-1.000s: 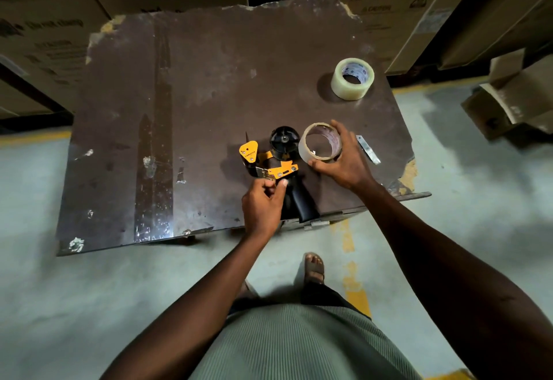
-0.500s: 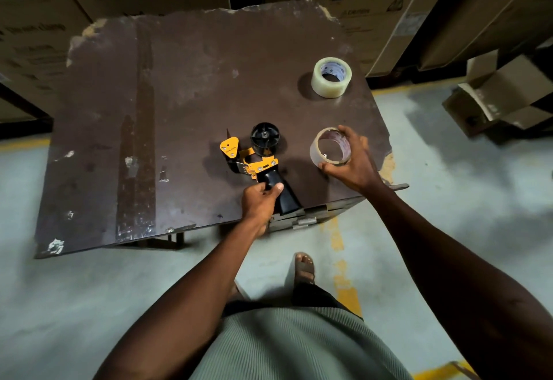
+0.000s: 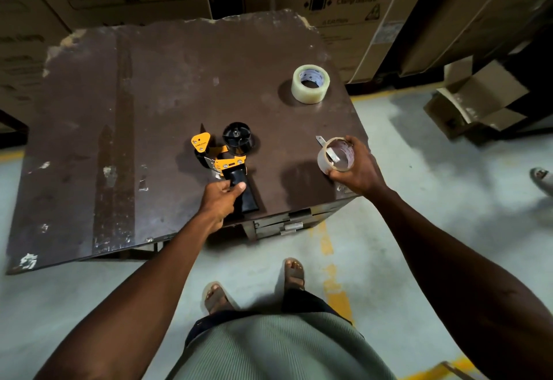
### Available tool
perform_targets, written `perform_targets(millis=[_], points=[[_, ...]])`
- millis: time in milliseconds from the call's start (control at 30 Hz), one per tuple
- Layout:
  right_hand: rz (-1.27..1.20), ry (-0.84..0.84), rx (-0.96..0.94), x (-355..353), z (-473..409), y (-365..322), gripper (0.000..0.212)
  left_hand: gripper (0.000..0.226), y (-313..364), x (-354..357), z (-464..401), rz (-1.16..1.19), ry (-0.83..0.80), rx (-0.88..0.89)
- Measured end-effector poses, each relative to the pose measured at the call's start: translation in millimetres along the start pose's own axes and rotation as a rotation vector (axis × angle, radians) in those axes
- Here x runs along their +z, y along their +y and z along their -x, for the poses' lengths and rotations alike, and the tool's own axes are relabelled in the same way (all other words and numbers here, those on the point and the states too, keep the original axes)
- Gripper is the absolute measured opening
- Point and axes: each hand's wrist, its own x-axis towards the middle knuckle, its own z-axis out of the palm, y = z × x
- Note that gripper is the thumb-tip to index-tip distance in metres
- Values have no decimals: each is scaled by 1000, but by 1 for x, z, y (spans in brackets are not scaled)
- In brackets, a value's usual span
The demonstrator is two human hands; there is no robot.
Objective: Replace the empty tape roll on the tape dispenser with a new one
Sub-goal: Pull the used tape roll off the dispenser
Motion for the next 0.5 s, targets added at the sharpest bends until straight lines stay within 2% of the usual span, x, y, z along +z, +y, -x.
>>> perform_targets(millis=[167,267,400,500], points=[[65,-12,12,-7,-2,6,95,21,-2,-5,-3,-16,-14,-21],[107,-31,29,-8,-4,9,102,31,-4,-11,-8,-18,-19,-33],[152,-57,33,-8,-5,12,105,19,-7,-15,-12,-39,-27,-42],[173,-77,42,-6,-6,13,105,33,-9,-14,-14,-35,-18,-53]])
